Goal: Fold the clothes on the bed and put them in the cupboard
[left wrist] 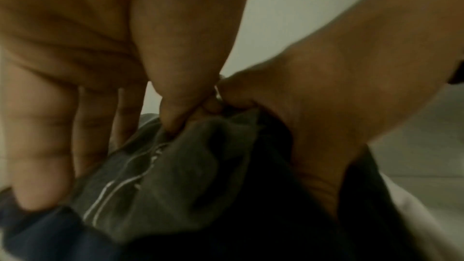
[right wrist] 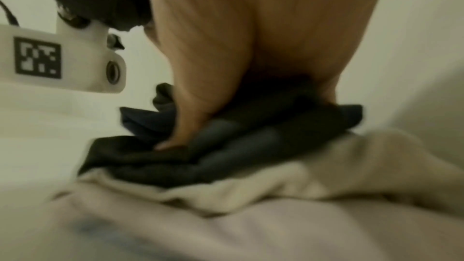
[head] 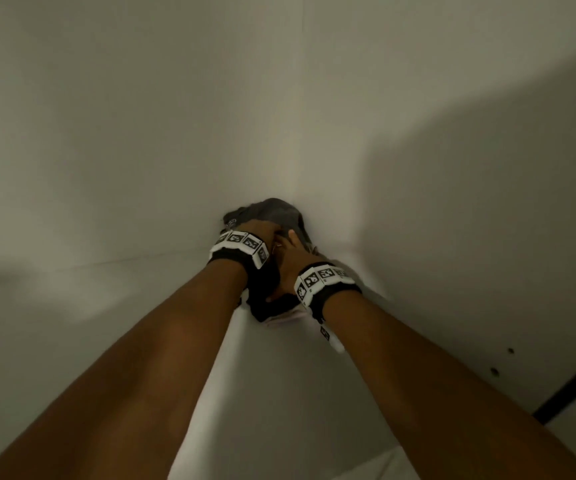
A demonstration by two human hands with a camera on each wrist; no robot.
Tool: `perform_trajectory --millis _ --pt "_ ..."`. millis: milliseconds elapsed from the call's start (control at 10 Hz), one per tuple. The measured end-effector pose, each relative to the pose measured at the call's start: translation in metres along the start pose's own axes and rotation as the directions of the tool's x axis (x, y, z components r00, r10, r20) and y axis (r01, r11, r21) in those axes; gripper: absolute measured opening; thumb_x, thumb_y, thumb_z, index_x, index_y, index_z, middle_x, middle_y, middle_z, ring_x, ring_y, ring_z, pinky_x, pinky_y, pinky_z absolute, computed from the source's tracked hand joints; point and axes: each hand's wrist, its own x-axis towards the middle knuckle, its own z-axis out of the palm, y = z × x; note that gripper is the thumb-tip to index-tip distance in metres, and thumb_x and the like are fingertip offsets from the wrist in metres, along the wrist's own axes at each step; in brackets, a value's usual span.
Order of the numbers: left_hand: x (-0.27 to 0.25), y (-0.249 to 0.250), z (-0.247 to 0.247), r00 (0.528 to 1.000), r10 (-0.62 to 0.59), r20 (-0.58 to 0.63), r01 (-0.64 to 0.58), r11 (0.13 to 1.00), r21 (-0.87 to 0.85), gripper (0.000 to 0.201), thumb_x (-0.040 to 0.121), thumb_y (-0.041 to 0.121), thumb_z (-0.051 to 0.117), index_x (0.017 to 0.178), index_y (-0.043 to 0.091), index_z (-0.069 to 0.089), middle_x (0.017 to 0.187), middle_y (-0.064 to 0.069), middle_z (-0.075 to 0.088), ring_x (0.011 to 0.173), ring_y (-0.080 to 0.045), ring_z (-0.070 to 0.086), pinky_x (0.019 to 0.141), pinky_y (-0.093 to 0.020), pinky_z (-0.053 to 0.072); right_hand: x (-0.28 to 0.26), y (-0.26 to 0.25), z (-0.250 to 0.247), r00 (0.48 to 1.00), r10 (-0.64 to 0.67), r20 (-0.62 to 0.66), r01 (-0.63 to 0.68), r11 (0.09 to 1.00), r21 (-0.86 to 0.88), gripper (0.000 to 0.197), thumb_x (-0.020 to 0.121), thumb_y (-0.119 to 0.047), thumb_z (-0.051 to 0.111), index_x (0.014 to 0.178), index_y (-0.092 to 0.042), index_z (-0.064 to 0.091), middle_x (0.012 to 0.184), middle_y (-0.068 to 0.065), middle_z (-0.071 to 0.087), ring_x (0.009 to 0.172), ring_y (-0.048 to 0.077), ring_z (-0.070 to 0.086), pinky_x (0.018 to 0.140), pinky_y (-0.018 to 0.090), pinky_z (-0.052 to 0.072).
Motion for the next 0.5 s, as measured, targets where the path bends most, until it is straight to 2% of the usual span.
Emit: perform_trajectory --millis 100,200,300,400,500 --pt "-0.033 0.013 -0.004 1.000 0.006 -0.019 -0.006 1.000 0.015 0.044 0.098 0.030 0.054 0.142 0.023 0.050 0.139 -0.012 0.056 0.123 -0.031 0.057 0.104 -0.038 0.043 -0.023 -0.022 -0.010 0.994 0.107 0.003 -0.107 0.993 -0.049 0.100 0.086 -0.058 0.068 0.160 -0.033 0.005 0.167 -0.011 0.001 0.154 0.032 -0.005 0.119 0.064 0.018" --pt "-0.065 0.016 -0.009 0.997 0.078 0.004 -0.078 0.995 -0.062 0.038 0.102 0.017 0.046 0.139 0.015 0.054 0.139 -0.014 0.057 0.125 -0.032 0.055 0.108 -0.038 0.040 -0.037 -0.043 -0.018 0.981 0.184 0.067 -0.174 0.976 -0.129 0.078 0.097 -0.046 0.056 0.160 -0.026 0.013 0.167 -0.002 0.013 0.152 0.039 0.007 0.119 0.063 0.017" --pt "-0.104 0.013 -0.013 0.992 0.126 0.024 -0.123 0.986 -0.110 0.033 0.100 0.010 0.048 0.131 0.014 0.061 0.130 -0.013 0.063 0.117 -0.031 0.060 0.102 -0.037 0.045 -0.066 -0.056 -0.026 0.988 0.138 0.069 -0.120 0.968 -0.221 0.062 0.096 -0.033 0.060 0.150 -0.017 0.036 0.153 0.006 0.040 0.137 0.038 0.042 0.110 0.052 0.039" --pt "-0.147 0.014 -0.016 0.989 0.147 0.014 -0.143 0.980 -0.135 0.028 0.096 0.002 0.050 0.116 0.010 0.067 0.116 -0.013 0.068 0.108 -0.031 0.064 0.093 -0.035 0.049 -0.104 -0.068 -0.037 1.000 0.022 -0.008 -0.023 0.979 -0.203 0.043 0.094 -0.035 0.064 0.130 -0.015 0.057 0.125 0.005 0.064 0.110 0.027 0.063 0.093 0.039 0.053" --pt "-0.185 0.016 -0.015 0.987 0.145 -0.075 -0.158 0.961 -0.226 0.036 0.095 0.000 0.045 0.122 0.011 0.066 0.118 -0.013 0.068 0.107 -0.032 0.063 0.095 -0.039 0.049 -0.138 -0.078 -0.036 0.997 0.032 -0.065 -0.034 0.999 -0.027 0.036 0.096 -0.039 0.059 0.123 -0.015 0.062 0.114 0.005 0.068 0.104 0.027 0.066 0.092 0.039 0.053"
